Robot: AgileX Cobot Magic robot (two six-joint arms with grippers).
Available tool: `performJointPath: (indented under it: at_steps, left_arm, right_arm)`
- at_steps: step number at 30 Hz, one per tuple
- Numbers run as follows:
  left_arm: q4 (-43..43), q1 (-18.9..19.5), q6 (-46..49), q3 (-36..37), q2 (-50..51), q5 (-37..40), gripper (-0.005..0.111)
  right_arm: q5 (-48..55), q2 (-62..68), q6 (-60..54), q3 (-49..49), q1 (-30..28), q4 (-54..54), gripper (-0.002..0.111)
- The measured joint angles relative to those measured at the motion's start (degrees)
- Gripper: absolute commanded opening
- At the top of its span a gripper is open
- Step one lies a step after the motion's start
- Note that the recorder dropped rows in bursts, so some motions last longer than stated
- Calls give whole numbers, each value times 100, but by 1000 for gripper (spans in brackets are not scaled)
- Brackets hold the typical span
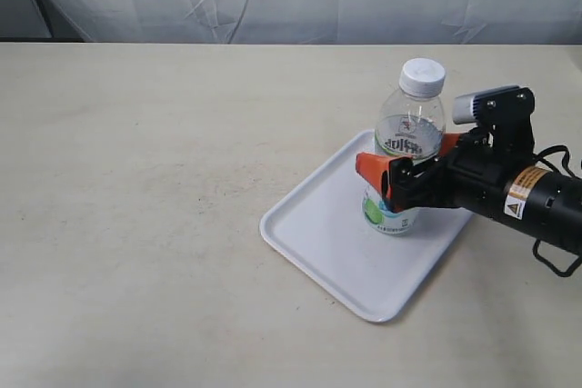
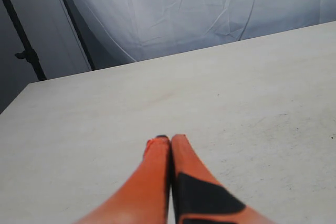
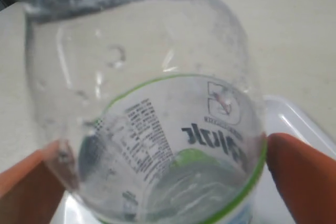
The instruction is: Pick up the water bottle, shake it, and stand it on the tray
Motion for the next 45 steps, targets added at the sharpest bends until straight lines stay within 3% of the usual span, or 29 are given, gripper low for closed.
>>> performJointPath:
  at_steps: [23,39,45]
  left_arm:
    - [0,0,0,0,0,0,0]
    - [0,0,0,0,0,0,0]
    - [0,0,0,0,0,0,0]
  right_arm:
    - [1937,-1114,841,10,0,-1125,104]
    - [2172,-2119,4215,10,0,-4085,104]
    - [2172,-2585,4884,329,0,-4449,104]
